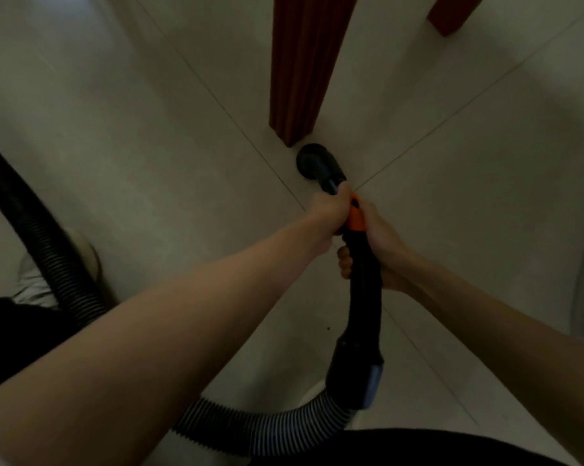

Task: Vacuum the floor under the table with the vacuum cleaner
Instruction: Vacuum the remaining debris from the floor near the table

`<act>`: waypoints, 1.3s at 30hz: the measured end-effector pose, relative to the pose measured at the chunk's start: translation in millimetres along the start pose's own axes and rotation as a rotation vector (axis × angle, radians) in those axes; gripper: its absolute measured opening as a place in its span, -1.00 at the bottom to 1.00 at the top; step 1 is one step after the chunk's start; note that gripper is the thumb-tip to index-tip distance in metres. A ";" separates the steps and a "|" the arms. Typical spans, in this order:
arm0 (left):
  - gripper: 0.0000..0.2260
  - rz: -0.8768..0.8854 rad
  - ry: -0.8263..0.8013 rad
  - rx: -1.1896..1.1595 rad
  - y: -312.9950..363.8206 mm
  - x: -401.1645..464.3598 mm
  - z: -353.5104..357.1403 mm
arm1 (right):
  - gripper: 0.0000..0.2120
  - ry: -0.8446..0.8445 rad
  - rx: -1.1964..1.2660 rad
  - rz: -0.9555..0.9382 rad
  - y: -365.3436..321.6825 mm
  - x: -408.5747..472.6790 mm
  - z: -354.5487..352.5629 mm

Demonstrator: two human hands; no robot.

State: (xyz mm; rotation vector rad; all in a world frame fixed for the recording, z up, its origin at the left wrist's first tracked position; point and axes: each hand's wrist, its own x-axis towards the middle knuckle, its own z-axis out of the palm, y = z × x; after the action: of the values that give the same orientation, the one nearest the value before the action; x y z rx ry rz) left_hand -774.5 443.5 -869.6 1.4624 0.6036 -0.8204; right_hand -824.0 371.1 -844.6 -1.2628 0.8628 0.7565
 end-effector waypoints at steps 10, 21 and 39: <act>-0.63 0.057 -0.015 0.077 30.7 20.2 8.6 | -0.45 -0.028 0.206 -0.040 -18.2 23.5 -10.8; -0.79 0.017 0.051 -0.016 -3.3 16.4 -19.6 | -0.42 -0.092 0.167 0.065 8.8 18.1 9.9; -0.74 -0.271 0.020 -0.224 -14.4 -38.9 -132.9 | -0.36 -0.179 -0.081 0.299 -7.7 -36.3 125.3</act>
State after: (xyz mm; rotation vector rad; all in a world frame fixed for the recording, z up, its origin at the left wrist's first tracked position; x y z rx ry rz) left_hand -792.6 580.6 -854.0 1.2015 0.8935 -0.9160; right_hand -818.9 493.1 -798.2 -1.1290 0.8912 1.1352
